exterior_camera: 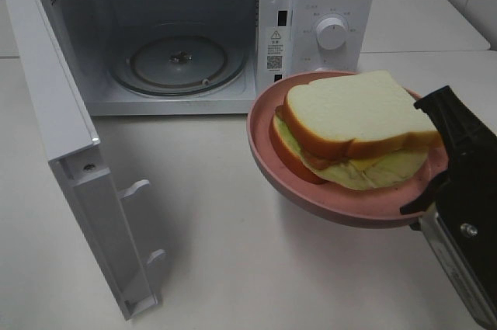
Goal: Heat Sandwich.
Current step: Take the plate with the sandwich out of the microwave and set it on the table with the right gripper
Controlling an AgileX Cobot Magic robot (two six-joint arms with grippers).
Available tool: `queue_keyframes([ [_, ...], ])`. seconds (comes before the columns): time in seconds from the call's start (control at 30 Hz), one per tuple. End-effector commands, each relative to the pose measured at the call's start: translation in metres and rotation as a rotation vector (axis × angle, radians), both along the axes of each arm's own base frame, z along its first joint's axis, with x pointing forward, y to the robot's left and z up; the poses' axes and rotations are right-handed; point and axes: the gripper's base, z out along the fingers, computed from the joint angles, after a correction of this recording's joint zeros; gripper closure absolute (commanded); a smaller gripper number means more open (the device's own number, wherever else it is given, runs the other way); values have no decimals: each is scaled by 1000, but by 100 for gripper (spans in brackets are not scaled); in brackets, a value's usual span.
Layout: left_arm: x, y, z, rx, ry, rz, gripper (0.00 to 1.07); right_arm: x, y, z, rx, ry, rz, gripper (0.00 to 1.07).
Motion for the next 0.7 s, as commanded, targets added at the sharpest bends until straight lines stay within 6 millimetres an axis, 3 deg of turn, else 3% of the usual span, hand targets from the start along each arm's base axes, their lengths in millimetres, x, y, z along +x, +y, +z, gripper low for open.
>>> queue_keyframes([
  [0.03, -3, -1, 0, -5, -39, 0, 5, -4, -6, 2, 10, -27, -24, 106],
  [0.47, -3, -1, 0, -5, -39, 0, 5, -20, -34, 11, -36, -55, -199, 106],
  [0.7, -3, -1, 0, -5, -39, 0, 5, -17, -48, 12, -42, -74, -471, 107],
])
